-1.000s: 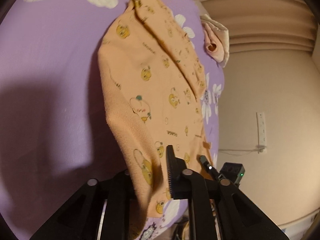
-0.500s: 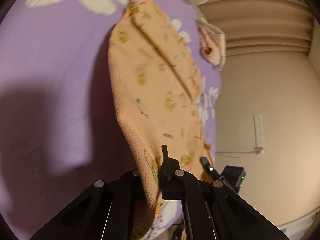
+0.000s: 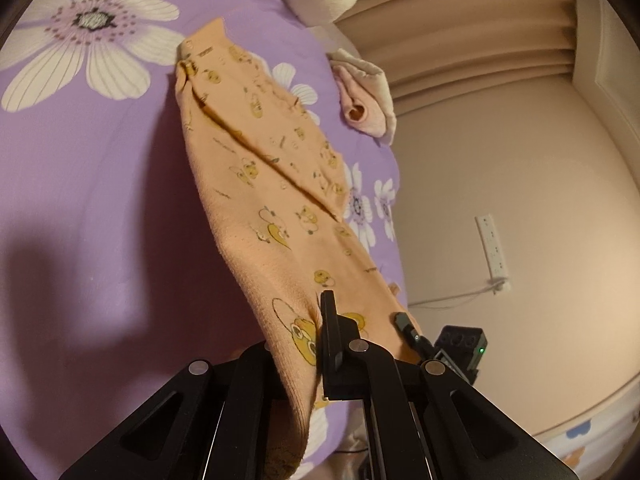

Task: Fold small clothes
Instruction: 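Grasp the shirt side edge with the left tool and lift it, then fold the held side edge across the shirt body with the left tool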

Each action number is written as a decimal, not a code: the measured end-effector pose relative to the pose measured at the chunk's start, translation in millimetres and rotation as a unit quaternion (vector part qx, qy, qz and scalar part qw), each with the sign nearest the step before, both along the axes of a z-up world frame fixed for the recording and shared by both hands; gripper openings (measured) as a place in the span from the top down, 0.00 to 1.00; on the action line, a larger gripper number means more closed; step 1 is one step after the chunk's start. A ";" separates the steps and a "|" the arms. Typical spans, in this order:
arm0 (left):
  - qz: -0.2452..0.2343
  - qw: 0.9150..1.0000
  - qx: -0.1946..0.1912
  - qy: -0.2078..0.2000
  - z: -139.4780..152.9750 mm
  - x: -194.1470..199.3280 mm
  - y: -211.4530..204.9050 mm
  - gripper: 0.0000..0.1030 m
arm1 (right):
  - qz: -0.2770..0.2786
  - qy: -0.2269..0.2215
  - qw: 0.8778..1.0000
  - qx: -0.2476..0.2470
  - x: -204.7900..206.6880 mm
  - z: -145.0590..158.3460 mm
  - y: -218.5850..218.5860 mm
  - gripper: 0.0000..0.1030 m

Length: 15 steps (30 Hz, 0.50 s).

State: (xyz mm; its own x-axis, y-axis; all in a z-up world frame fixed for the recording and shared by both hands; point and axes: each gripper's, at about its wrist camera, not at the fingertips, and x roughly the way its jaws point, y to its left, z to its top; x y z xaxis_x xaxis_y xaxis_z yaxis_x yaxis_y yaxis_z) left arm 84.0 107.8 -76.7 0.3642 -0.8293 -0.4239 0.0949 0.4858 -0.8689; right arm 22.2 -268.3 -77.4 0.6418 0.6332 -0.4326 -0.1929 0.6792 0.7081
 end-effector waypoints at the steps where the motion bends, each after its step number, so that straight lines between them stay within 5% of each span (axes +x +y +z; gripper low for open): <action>1: 0.000 1.000 0.002 -0.003 2.3 0.4 -0.1 1.00 | -0.002 -0.003 1.000 0.003 -0.6 1.5 -0.1 0.97; 15: -0.014 1.000 0.003 -0.024 7.5 4.3 -4.9 1.00 | -0.004 -0.022 1.000 0.009 -3.9 11.3 -2.6 0.97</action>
